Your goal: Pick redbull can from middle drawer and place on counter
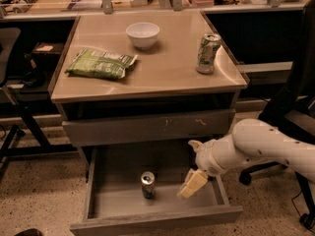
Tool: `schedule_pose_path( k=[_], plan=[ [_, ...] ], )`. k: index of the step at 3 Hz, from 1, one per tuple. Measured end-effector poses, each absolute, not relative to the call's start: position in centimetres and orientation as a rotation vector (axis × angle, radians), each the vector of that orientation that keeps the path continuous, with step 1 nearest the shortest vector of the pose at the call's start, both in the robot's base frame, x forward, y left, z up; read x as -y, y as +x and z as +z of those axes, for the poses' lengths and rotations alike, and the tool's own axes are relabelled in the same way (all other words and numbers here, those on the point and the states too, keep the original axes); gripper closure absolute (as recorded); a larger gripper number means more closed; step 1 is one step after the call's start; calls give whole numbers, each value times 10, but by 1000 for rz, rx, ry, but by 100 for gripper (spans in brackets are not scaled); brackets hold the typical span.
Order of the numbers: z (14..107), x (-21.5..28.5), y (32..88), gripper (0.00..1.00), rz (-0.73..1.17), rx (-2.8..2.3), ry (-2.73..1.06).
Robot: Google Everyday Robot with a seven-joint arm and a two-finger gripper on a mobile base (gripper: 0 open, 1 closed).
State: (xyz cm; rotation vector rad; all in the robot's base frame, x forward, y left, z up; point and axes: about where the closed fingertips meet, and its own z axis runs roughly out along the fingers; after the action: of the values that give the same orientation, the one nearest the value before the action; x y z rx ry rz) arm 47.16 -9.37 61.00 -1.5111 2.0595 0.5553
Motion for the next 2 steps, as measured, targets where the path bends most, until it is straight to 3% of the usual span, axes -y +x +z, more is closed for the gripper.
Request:
schedule_pose_path(
  k=[2],
  plan=[
    [563,76,483,0,624,-2037,-1433]
  ],
)
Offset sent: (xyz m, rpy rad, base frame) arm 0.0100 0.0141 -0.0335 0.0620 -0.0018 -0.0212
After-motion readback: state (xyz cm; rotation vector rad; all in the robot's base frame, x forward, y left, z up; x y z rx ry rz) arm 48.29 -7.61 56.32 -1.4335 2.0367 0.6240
